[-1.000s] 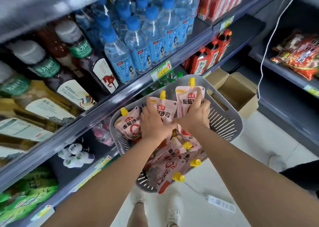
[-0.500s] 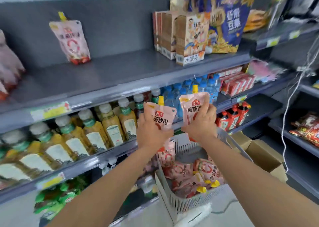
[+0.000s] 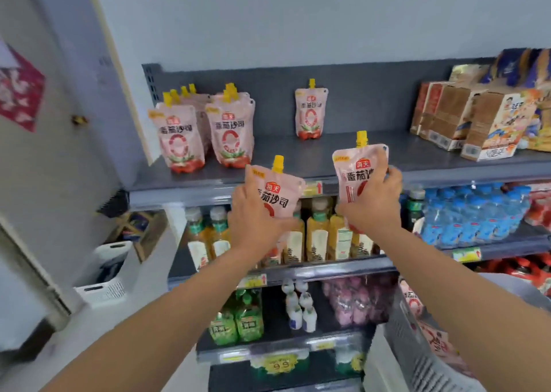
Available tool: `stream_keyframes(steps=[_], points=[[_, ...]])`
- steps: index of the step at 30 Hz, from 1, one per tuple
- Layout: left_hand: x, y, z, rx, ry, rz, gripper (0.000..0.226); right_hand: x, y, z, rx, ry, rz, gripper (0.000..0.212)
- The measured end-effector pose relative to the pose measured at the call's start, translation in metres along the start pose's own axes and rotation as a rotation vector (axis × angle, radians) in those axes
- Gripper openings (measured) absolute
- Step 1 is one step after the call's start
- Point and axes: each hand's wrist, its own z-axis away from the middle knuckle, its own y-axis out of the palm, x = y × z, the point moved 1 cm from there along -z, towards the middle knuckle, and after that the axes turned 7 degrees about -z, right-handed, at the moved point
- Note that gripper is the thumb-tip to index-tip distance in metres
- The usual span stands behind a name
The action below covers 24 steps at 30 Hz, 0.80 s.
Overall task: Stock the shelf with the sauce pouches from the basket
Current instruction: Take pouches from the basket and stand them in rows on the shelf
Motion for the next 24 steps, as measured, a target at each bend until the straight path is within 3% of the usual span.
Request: stream_keyframes(steps=[5,12,24], points=[[0.052,-0.065,-0.034,-0.139,-0.079,-0.010,0.130,0.067,0.040,0.000,-0.012,-0.135,-0.079,0.120],[0.072,-0.115,-0.103,-0.328,-0.179,0.041,0.132,0.140,0.086,-0.040,-0.002,-0.247,-0.237,0.126],[0.102,-0.088,-0.168,-0.448,-0.334,-0.044,0.128,0.166,0.164,-0.067,-0.058,-0.235,-0.198,0.128]])
